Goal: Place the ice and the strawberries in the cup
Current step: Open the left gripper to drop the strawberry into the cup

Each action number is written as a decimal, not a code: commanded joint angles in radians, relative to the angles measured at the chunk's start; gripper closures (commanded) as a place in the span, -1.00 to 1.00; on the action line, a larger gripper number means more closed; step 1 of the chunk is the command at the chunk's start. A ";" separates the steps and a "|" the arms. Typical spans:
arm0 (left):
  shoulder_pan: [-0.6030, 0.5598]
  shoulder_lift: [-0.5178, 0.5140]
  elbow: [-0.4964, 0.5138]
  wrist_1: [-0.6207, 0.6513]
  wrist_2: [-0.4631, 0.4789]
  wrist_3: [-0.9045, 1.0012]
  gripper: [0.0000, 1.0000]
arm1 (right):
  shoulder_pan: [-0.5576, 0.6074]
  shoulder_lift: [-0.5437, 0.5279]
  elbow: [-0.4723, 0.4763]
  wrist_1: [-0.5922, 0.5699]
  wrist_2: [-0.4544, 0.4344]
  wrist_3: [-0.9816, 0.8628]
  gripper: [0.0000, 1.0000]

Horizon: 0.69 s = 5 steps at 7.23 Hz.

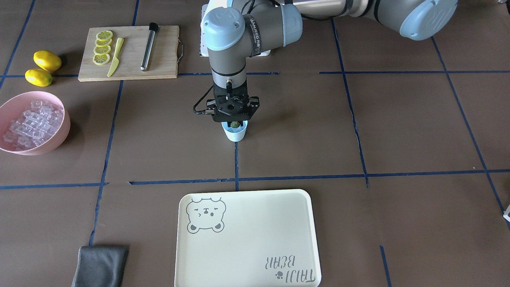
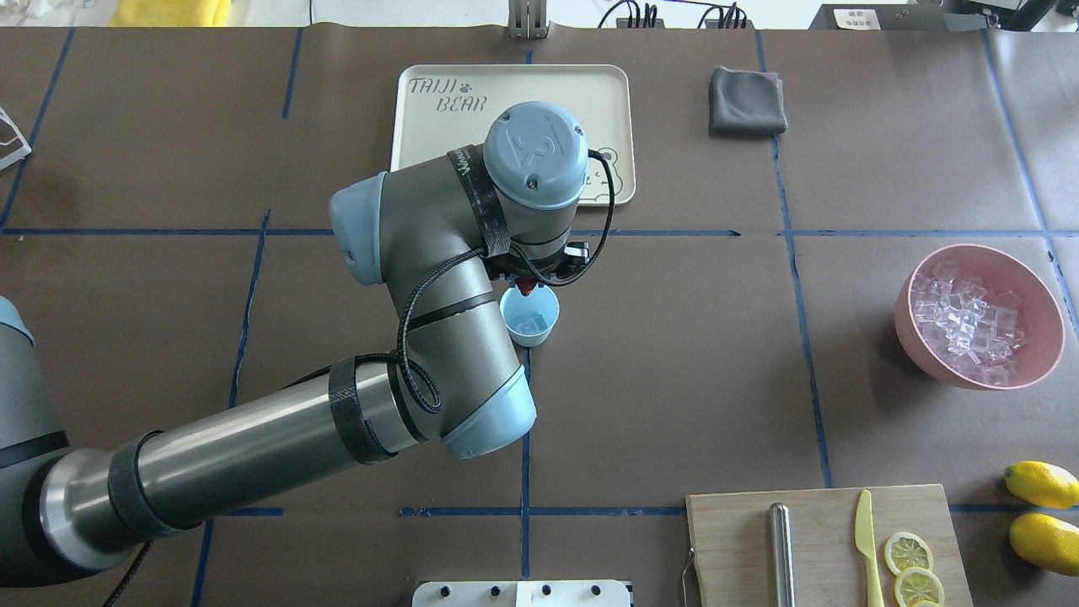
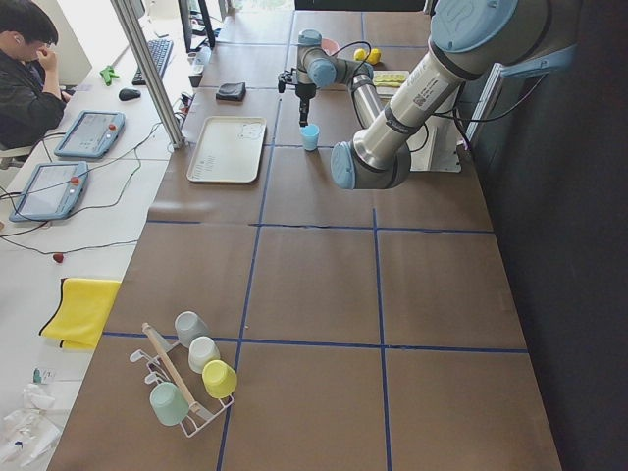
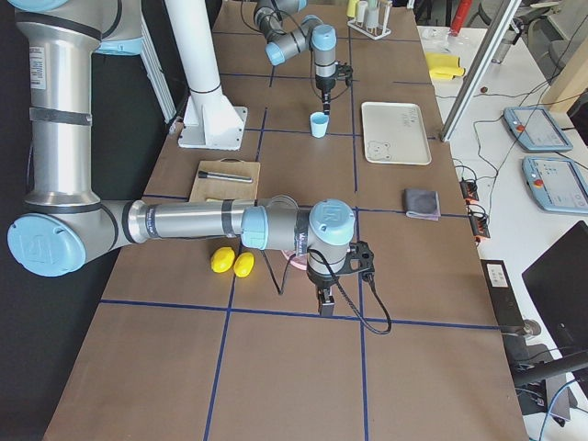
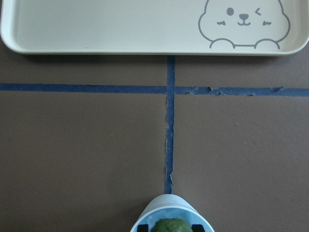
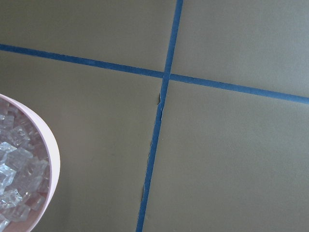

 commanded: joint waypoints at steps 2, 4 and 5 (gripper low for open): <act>0.006 0.008 -0.002 -0.024 0.000 0.005 -1.00 | 0.000 0.000 0.000 0.000 0.000 0.000 -1.00; 0.006 0.008 -0.002 -0.024 0.002 0.004 -1.00 | 0.000 0.002 0.000 0.000 0.000 0.000 -1.00; 0.005 0.008 -0.002 -0.025 0.000 0.008 -1.00 | 0.000 0.002 -0.002 -0.001 0.000 0.000 -1.00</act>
